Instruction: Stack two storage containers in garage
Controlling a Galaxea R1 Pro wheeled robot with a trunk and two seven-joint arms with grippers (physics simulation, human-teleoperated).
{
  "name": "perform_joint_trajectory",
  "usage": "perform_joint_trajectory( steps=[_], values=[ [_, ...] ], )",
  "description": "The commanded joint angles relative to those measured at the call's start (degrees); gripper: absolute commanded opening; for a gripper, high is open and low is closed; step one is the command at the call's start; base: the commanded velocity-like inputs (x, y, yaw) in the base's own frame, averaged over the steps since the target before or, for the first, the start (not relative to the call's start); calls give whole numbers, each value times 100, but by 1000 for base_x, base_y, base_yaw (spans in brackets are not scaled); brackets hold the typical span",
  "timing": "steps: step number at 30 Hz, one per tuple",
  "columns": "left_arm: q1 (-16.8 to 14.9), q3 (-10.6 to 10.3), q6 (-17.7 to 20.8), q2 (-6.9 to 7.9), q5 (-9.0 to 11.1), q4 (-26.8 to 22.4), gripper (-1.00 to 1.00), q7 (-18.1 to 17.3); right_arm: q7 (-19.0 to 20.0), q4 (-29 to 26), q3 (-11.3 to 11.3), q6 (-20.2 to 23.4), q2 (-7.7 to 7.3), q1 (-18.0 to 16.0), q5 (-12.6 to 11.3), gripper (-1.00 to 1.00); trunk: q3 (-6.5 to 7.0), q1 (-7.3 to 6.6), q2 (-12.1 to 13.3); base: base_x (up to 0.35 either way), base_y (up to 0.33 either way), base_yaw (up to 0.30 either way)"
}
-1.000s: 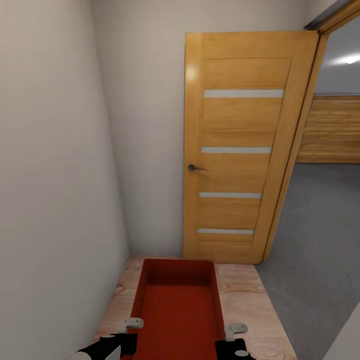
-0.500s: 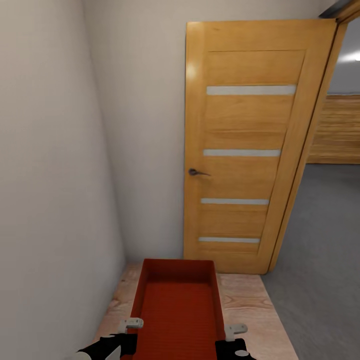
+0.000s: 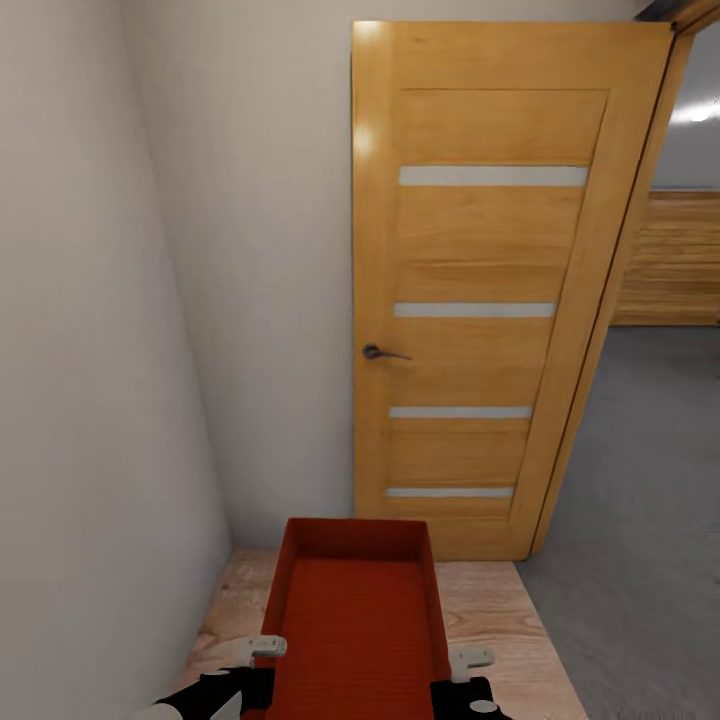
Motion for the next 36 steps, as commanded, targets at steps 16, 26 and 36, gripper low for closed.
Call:
perform_joint_trajectory(
  steps=[16, 26, 36],
  values=[
    [-4, -22, 25, 19, -48, -12, -100, 52, -26, 16, 58, -33, -93, -4, -105, -100, -7, 1, -4, 6, 0, -283],
    [-5, -26, 26, 19, -48, -12, -100, 52, -19, 16, 58, -27, -93, -4, -108, -100, -7, 1, -4, 0, 0, -264],
    [-5, -26, 26, 19, -48, -12, -100, 67, -18, 16, 58, -32, -101, -4, -108, -100, -7, 1, -4, 0, 0, -28]
  ],
)
